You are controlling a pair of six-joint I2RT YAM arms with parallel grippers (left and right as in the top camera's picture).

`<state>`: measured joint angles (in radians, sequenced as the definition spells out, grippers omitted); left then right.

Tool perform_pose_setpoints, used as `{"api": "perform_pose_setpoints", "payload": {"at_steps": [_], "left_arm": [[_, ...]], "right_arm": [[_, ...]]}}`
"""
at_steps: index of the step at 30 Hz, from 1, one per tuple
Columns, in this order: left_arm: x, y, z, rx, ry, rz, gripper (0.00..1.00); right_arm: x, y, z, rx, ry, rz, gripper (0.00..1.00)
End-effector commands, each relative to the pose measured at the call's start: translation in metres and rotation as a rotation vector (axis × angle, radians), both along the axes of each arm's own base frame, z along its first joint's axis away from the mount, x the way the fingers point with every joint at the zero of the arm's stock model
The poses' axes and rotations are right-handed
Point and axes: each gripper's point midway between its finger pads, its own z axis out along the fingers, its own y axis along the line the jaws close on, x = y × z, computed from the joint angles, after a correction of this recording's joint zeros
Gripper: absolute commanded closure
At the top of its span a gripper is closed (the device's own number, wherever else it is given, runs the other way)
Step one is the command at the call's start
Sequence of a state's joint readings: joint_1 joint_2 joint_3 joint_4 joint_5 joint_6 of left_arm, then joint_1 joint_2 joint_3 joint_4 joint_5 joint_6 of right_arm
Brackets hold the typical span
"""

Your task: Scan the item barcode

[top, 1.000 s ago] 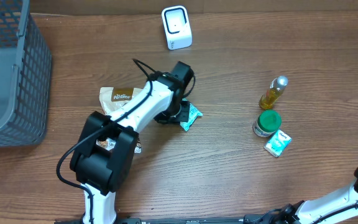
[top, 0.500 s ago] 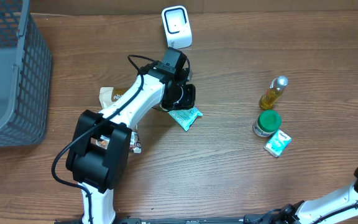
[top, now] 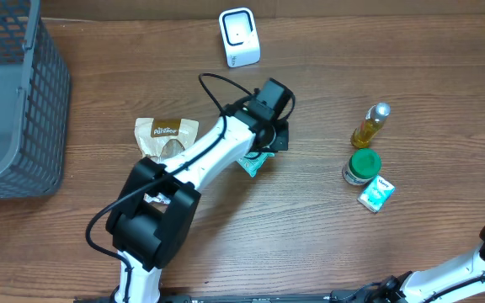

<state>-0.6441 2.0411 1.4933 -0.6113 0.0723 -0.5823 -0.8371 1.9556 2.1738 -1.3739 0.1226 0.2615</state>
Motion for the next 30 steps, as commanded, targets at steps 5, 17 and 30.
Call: {"api": "perform_pose_setpoints", "payload": {"at_steps": [5,17,30], "left_arm": [[0.012,0.002,-0.034,0.102,-0.037,0.046,0.96],[-0.02,0.017,-0.058,0.174,0.114,0.02,0.96],[-0.054,0.067,-0.063,0.321,0.299,0.031,0.96]], "right_arm": [[-0.001,-0.001,0.01,-0.024,-0.014,-0.004,0.0],[-0.001,-0.001,0.01,-0.024,-0.014,-0.004,0.0],[-0.001,-0.001,0.01,-0.024,-0.014,-0.004,0.0]]}}
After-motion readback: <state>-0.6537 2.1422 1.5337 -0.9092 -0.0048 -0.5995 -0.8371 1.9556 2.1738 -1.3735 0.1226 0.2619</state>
